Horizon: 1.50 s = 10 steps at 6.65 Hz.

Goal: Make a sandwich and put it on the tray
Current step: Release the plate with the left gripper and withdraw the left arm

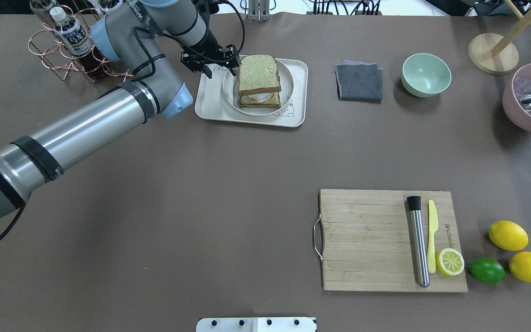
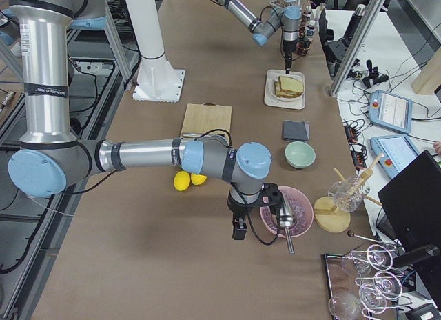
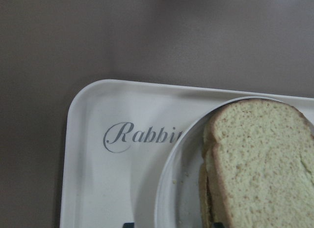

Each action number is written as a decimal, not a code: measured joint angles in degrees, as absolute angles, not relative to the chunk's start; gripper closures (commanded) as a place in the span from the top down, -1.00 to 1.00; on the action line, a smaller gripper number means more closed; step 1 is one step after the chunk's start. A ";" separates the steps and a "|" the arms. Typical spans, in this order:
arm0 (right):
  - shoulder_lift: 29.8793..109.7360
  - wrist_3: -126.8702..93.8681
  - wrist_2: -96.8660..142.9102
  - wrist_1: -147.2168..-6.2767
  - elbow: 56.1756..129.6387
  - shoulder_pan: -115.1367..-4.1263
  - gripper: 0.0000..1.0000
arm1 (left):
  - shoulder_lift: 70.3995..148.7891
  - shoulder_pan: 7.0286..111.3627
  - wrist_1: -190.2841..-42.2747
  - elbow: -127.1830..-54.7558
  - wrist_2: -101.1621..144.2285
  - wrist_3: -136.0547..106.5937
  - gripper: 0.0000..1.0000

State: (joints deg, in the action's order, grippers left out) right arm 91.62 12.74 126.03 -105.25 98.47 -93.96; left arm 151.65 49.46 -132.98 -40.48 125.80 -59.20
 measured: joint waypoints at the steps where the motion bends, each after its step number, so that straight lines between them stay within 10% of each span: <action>1: 91.45 12.72 126.03 -105.23 98.45 -93.96 1.00 | 149.06 49.76 -132.61 -44.39 125.78 -59.22 0.97; 7: 91.58 12.83 126.04 -105.21 98.53 -93.94 1.00 | 114.39 54.10 -116.63 -94.85 126.26 -56.23 0.97; 10: 92.10 12.94 126.03 -105.22 98.51 -93.94 1.00 | 95.57 65.34 -108.89 -107.39 128.87 -31.86 0.97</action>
